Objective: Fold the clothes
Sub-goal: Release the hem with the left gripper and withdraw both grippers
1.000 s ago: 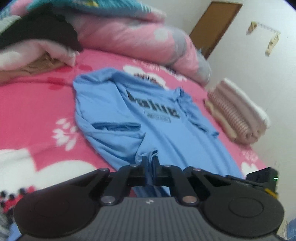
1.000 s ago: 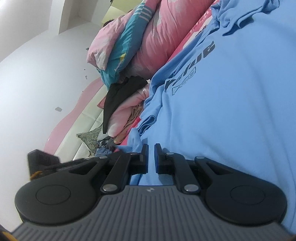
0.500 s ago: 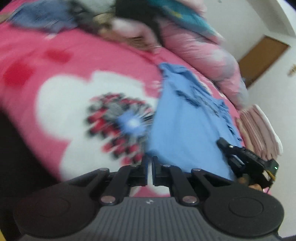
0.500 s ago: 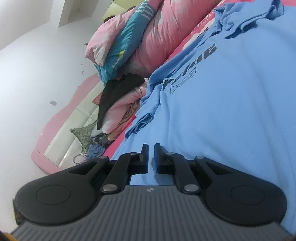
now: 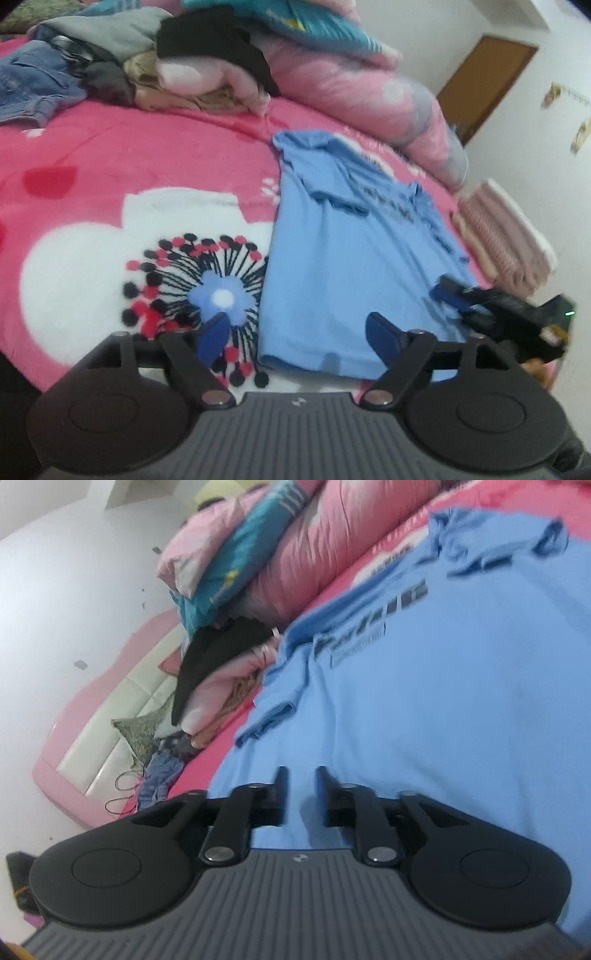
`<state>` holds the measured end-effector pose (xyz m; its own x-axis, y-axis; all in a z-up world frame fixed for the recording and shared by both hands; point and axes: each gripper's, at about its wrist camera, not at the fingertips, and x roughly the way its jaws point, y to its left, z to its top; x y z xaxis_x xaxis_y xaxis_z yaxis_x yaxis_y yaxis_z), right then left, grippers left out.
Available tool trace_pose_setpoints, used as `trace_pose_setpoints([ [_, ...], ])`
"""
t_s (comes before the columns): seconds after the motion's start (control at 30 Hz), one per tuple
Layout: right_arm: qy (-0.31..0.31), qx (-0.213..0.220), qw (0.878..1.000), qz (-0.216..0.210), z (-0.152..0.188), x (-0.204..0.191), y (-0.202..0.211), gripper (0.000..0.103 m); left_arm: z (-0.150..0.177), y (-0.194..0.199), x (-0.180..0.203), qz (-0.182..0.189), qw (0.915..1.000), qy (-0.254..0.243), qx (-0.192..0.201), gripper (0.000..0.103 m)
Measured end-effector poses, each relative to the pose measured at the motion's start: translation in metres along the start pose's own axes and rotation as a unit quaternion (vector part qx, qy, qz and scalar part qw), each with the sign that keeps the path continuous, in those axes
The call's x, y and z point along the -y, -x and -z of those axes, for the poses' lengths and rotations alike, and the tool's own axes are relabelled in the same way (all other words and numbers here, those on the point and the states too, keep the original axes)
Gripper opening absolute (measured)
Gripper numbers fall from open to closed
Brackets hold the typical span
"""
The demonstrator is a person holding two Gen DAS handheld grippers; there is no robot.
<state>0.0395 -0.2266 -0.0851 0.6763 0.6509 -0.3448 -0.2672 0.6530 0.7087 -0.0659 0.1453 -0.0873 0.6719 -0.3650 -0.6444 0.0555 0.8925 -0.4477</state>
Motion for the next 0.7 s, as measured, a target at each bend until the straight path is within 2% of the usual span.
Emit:
trace_pose_setpoints([
  [0.1, 0.096, 0.003, 0.995, -0.002, 0.009, -0.034, 0.021, 0.026, -0.002, 0.0, -0.006, 0.002, 1.0, -0.001, -0.004, 0.087],
  [0.2, 0.229, -0.019, 0.973, -0.02, 0.028, -0.086, 0.02, 0.026, -0.006, 0.008, -0.021, 0.002, 0.9991, 0.039, 0.015, 0.087],
  [0.23, 0.272, -0.027, 0.961, -0.031, 0.036, -0.103, 0.017, 0.026, -0.007, 0.011, -0.027, 0.002, 0.9982, 0.055, 0.023, 0.087],
  [0.33, 0.399, -0.059, 0.912, -0.074, 0.069, -0.149, -0.002, 0.026, -0.011, 0.02, -0.041, -0.008, 0.9953, 0.09, 0.035, 0.088],
  [0.4, 0.47, -0.077, 0.875, -0.084, 0.092, -0.169, -0.021, 0.026, -0.012, 0.026, -0.048, -0.028, 0.9941, 0.098, 0.037, 0.089],
  [0.47, 0.515, -0.094, 0.848, -0.088, 0.108, -0.183, -0.04, 0.026, -0.011, 0.031, -0.054, -0.036, 0.9935, 0.101, 0.038, 0.089],
  [0.57, 0.557, -0.116, 0.817, -0.094, 0.127, -0.197, -0.067, 0.026, -0.009, 0.037, -0.062, -0.027, 0.9926, 0.11, 0.044, 0.091],
  [0.67, 0.586, -0.131, 0.797, -0.07, 0.141, -0.203, -0.089, 0.024, -0.008, 0.039, -0.066, -0.022, 0.9926, 0.108, 0.05, 0.091],
  [0.7, 0.587, -0.139, 0.795, -0.058, 0.143, -0.203, -0.096, 0.023, -0.007, 0.039, -0.067, -0.02, 0.9928, 0.106, 0.052, 0.091],
])
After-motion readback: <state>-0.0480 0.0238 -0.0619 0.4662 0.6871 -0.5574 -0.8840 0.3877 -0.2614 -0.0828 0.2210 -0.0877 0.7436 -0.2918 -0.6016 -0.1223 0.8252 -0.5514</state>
